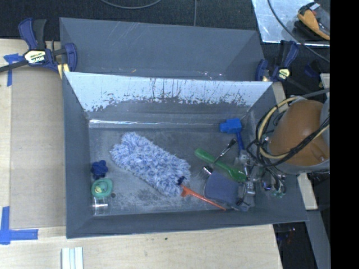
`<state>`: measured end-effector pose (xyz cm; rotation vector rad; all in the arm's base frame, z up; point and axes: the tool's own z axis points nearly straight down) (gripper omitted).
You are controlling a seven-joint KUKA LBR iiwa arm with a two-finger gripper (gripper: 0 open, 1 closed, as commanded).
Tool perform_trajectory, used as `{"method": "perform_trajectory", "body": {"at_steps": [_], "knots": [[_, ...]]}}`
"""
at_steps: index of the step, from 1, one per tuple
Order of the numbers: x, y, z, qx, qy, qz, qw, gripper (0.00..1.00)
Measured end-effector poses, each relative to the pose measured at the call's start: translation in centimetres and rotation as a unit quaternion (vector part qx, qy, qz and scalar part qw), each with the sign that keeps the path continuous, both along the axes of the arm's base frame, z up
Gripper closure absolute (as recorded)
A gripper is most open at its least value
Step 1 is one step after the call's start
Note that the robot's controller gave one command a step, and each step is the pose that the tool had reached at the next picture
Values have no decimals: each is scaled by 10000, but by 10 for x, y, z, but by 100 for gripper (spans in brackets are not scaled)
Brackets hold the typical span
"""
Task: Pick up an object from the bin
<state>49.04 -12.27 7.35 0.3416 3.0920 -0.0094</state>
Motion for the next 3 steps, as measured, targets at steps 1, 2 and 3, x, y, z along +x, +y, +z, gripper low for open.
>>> {"method": "perform_trajectory", "body": {"at_steps": [1,2,3], "knots": [[1,2,2,-8,-11,520,9986,100],[1,2,2,-8,-11,520,9986,100],[-2,3,26,9,48,525,9986,100]]}}
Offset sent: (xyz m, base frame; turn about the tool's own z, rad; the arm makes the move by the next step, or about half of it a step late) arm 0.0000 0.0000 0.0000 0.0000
